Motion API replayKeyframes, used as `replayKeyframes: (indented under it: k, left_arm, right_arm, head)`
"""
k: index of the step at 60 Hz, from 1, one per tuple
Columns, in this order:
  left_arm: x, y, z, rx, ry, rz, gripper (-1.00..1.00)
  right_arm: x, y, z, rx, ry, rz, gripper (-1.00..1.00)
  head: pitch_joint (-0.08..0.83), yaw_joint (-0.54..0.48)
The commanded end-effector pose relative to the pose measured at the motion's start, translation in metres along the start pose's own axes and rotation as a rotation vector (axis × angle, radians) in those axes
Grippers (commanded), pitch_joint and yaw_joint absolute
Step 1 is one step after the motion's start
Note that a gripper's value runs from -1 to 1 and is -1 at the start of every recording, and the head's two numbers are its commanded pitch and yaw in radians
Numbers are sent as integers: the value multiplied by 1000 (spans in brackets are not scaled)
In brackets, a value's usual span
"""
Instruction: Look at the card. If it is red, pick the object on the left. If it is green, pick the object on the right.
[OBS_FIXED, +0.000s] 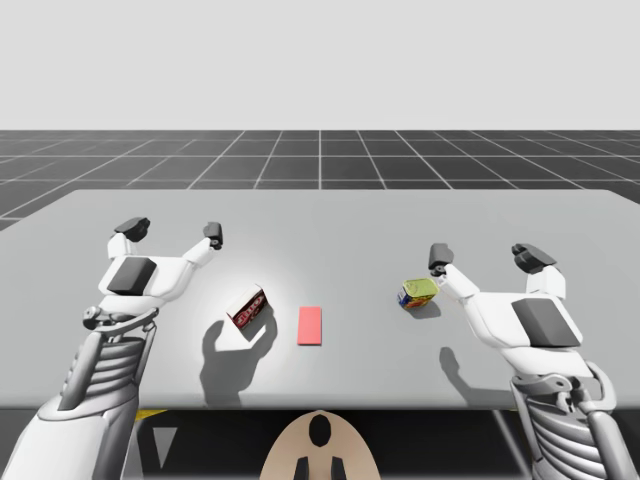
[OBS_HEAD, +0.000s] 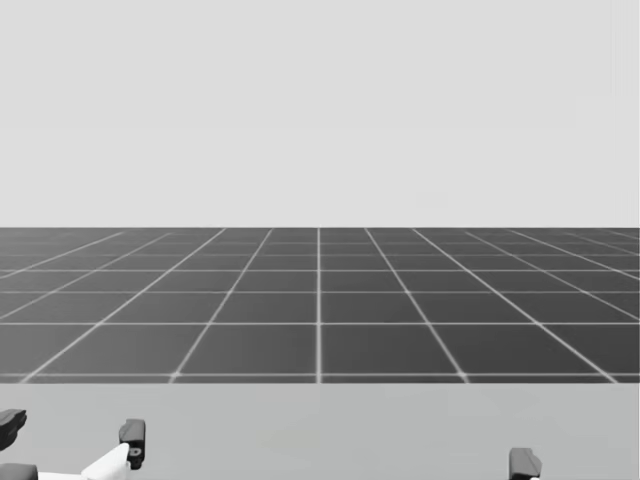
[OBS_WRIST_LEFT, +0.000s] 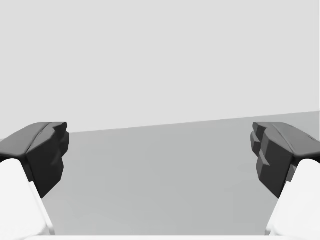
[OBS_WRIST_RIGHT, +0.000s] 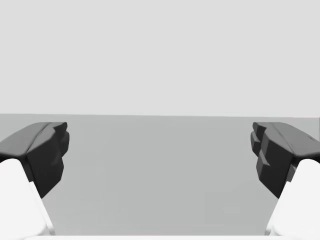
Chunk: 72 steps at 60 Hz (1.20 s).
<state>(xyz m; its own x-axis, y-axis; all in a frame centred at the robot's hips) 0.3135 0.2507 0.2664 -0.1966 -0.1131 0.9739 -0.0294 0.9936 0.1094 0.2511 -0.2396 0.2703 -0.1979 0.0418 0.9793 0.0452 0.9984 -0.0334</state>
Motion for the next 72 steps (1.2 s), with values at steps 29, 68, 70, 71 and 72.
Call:
replayKeyframes:
  k: [29, 68, 70, 71, 72]
  left_arm:
    - [1, 0, 0, -7, -2, -8, -1000]
    - [5, -2, 4, -19, -15, -25, -1000]
    - [5, -2, 3, -19, -15, -26, -1000]
    - [5, -3, 4, -19, -15, -26, -1000]
    - [5, -3, 4, -19, -15, -26, -1000]
  right_arm:
    - [2, 4, -1, -48, 6, 61, -1000]
    - [4, 7, 3, -29, 7, 87, -1000]
    - [4, 7, 2, -28, 7, 86, -1000]
    - [4, 7, 3, -27, 7, 86, -1000]
    - [4, 7, 3, -27, 7, 86, -1000]
  head:
    - [409, 0]
    - [790, 50]
    - [789, 53]
    - [787, 56]
    - [786, 56]
